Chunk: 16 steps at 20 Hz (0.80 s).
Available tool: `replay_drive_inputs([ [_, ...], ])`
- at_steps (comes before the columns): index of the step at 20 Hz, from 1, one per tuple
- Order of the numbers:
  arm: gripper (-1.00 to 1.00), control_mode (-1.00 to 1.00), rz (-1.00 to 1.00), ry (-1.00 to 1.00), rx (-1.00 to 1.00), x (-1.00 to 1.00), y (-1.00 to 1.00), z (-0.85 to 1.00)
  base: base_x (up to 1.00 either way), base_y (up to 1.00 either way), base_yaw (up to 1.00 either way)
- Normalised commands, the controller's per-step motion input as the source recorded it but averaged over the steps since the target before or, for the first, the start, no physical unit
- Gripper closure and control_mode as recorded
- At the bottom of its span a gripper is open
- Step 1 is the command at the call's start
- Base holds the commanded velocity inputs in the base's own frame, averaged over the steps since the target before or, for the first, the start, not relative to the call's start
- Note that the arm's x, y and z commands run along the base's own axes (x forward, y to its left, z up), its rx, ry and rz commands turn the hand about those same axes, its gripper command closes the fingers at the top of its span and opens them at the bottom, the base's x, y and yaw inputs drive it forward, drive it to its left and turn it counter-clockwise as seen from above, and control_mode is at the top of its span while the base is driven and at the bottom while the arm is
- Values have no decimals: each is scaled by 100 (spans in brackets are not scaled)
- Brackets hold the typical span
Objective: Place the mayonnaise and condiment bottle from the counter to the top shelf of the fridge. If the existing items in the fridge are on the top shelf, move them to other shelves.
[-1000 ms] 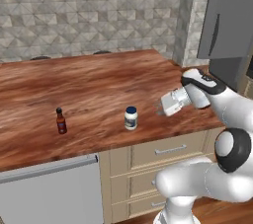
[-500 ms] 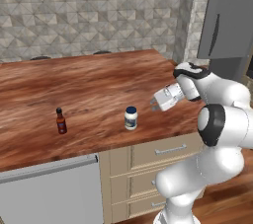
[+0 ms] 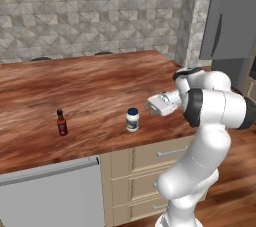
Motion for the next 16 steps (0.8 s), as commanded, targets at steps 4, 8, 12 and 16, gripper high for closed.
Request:
replay_drive_inputs([
  [4,-100,-100,0,-2,0,0,34,-1,0,0,0],
  [8,-100,-100,0,-9,-1,1,32,-12,0,0,0],
  [12,-100,-100,-3,-9,0,9,16,-8,0,0,0],
  [16,-100,-100,-3,-9,0,7,4,-10,0,0,0],
])
